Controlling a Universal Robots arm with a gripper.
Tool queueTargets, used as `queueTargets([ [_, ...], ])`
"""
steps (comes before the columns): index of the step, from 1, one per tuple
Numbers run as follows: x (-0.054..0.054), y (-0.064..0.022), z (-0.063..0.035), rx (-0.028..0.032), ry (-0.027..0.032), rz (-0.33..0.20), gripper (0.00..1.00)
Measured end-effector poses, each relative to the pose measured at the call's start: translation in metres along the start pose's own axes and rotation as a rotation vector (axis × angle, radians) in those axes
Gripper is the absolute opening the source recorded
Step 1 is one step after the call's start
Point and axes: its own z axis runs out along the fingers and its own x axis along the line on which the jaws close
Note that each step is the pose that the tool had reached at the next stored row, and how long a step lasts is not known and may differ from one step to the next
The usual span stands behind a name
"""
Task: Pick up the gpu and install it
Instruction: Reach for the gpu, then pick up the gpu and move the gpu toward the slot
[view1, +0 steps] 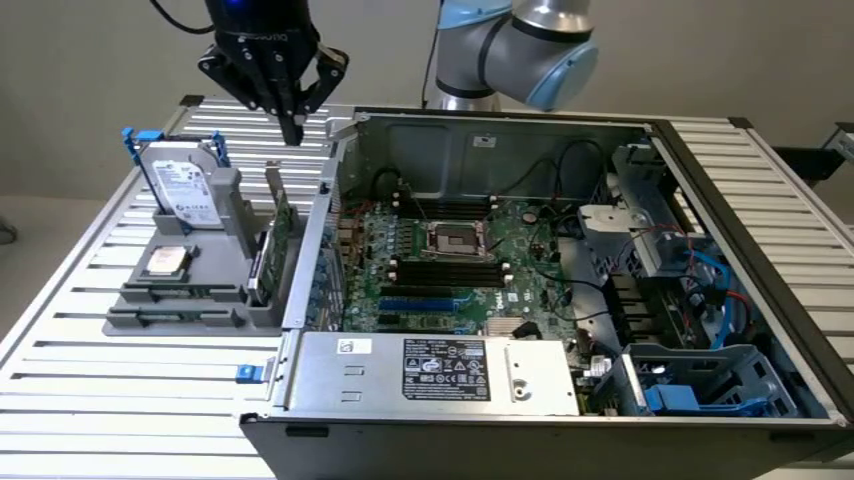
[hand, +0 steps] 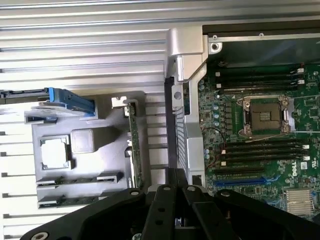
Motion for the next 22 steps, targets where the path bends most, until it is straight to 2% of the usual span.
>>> queueTargets([
  [12, 0.054, -0.0054, 0.0043, -0.0001, 0.0, 0.0, 0.11],
  [13, 0.057, -0.0058, 0.0043, -0.0001, 0.0, 0.0, 0.11],
  [22, 0.057, -0.0058, 0.0043, 0.0, 0.0, 0.0, 0.11],
])
